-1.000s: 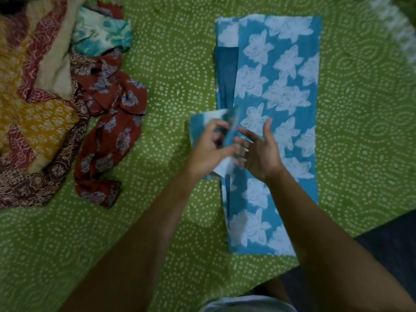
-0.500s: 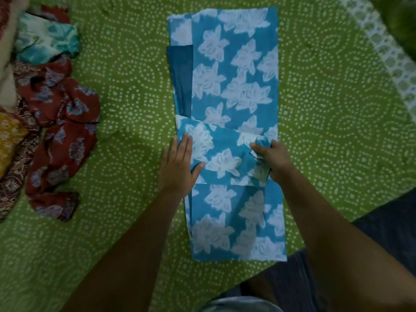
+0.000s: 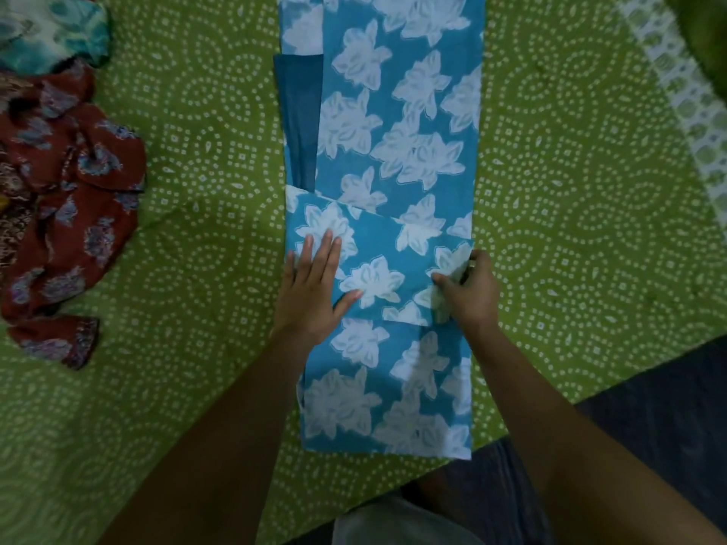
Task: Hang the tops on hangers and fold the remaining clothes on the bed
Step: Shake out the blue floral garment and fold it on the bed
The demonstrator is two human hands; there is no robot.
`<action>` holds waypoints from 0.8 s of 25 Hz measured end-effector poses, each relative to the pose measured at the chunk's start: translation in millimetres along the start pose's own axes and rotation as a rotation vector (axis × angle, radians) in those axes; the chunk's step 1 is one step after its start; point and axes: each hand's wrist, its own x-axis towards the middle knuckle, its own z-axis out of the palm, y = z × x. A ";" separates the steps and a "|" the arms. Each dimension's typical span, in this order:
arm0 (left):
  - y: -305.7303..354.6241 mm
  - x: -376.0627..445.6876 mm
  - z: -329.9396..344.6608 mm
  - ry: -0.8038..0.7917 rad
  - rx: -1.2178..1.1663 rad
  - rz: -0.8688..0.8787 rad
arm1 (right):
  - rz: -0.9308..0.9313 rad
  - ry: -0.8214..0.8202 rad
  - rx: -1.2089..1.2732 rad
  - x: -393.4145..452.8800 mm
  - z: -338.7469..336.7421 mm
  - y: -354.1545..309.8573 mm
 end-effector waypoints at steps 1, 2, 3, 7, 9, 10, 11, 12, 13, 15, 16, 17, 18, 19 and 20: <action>-0.8 -2.6 -0.8 -0.008 -0.017 0.049 | -0.048 0.033 -0.065 -3.7 -1.8 4.4; -4.9 -4.7 -1.8 -0.012 -0.036 0.106 | -0.169 0.076 -0.198 -9.1 -6.0 9.7; -13.9 -7.3 -3.3 -0.032 -0.047 0.193 | -0.349 0.097 -0.381 -15.2 -12.3 19.3; -67.5 -33.6 -13.6 -0.129 0.134 0.650 | -1.173 -0.370 -1.097 -14.2 -74.2 77.8; -75.1 -44.0 -14.7 -0.107 0.214 0.737 | -1.364 -0.537 -1.282 -3.6 -84.7 92.1; -73.7 -43.3 -9.3 -0.094 0.234 0.760 | -1.406 -0.549 -1.279 1.3 -78.8 92.6; -70.5 -39.2 -5.5 -0.089 0.235 0.785 | -1.414 -0.550 -1.242 5.2 -69.2 88.7; -66.2 -34.3 -2.7 -0.093 0.207 0.801 | -1.383 -0.553 -1.197 7.1 -59.2 83.4; -62.2 -29.3 0.3 -0.100 0.153 0.803 | -1.330 -0.567 -1.141 9.3 -52.9 78.5; -57.9 -23.3 2.7 -0.136 -0.067 0.721 | -1.094 -0.619 -0.892 11.2 -51.7 58.8; -58.3 -21.9 3.0 -0.187 -0.259 0.579 | -0.898 -0.645 -0.714 11.4 -55.1 44.1; -60.7 -18.3 4.6 -0.199 -0.473 0.358 | -0.632 -0.659 -0.507 12.9 -56.8 26.7; -68.4 -9.8 10.4 -0.228 -0.620 0.104 | -0.364 -0.637 -0.279 18.2 -55.4 11.0; -71.3 1.8 10.8 -0.275 -0.760 -0.133 | -0.153 -0.578 -0.092 29.7 -51.2 -2.2; -74.0 17.3 11.0 -0.332 -0.863 -0.312 | -0.012 -0.485 -0.013 43.5 -46.5 -15.9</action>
